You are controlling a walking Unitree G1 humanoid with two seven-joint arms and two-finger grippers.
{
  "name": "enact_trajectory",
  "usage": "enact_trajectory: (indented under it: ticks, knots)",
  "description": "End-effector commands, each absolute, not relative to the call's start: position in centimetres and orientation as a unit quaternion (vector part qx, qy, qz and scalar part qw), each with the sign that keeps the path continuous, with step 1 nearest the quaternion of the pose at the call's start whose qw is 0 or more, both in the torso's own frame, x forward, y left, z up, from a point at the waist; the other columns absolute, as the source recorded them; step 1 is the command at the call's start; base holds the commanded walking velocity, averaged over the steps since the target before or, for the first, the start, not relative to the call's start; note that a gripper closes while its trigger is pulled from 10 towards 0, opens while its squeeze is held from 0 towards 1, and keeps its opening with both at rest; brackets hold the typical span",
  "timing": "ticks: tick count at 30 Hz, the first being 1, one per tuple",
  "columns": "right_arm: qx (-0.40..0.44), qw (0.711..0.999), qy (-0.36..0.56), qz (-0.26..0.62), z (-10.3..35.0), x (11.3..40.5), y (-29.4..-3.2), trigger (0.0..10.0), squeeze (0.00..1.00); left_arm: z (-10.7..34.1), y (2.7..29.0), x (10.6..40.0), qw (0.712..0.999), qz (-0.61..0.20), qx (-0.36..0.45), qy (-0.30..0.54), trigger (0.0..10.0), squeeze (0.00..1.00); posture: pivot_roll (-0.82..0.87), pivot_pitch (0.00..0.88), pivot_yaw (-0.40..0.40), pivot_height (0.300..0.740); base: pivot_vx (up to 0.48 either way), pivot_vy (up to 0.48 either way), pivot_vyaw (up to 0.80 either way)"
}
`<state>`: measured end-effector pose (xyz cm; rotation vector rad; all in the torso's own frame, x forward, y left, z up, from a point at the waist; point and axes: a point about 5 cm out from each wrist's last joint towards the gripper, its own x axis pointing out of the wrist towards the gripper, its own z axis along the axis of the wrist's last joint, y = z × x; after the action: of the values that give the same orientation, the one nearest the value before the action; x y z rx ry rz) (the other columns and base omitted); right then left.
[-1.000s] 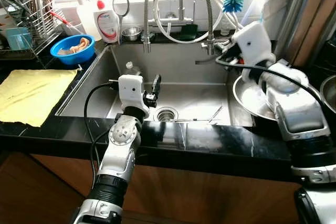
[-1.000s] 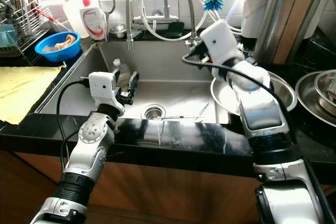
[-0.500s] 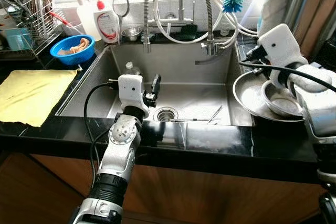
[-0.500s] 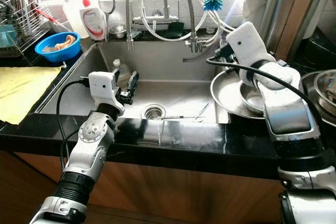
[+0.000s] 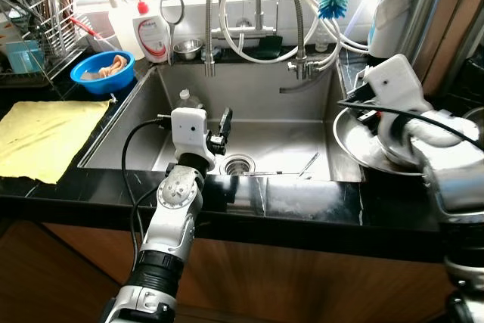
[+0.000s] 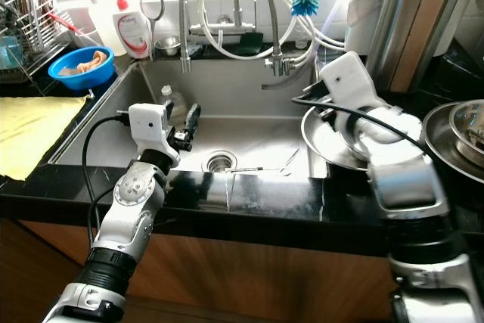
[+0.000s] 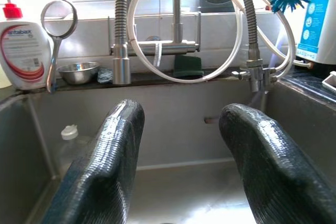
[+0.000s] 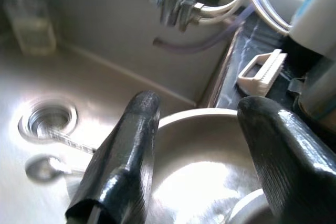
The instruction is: Kitchen organization
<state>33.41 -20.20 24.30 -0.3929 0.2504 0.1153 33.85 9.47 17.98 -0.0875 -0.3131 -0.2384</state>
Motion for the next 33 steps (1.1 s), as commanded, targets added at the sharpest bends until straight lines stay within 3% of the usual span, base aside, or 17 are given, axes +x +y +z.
enact_trajectory:
  ticks: [1,10,11,25,33]
  knots:
    - [-0.174,0.977,0.111,0.048,24.8,33.0,-20.0,10.0,1.0,18.0,9.9,34.0,0.98,-0.116,-0.042,-0.156,10.0,0.0,-0.24,0.0,0.098,0.74,0.0,0.0,0.0]
    - [-0.137,0.982,0.124,0.027,24.4,32.2,-19.3,10.0,1.0,18.0,9.8,34.1,0.98,-0.122,-0.042,-0.153,10.0,0.0,-0.25,0.0,0.096,0.74,0.0,0.0,0.0]
    - [-0.132,0.982,0.127,0.033,24.1,31.9,-18.7,10.0,0.0,18.0,9.7,34.1,0.979,-0.125,-0.04,-0.153,10.0,0.0,-0.25,0.0,0.097,0.74,0.0,0.0,0.0]
    - [-0.152,0.987,-0.003,0.043,27.7,32.1,-19.0,10.0,0.0,17.9,9.6,34.1,0.979,-0.131,-0.034,-0.155,10.0,0.0,-0.25,0.0,0.101,0.74,0.0,0.0,0.0]
    - [-0.128,0.977,-0.168,0.029,29.4,32.0,-19.0,10.0,0.0,18.2,9.5,34.2,0.978,-0.127,-0.032,-0.162,10.0,0.0,-0.25,0.0,0.102,0.74,0.0,0.0,0.0]
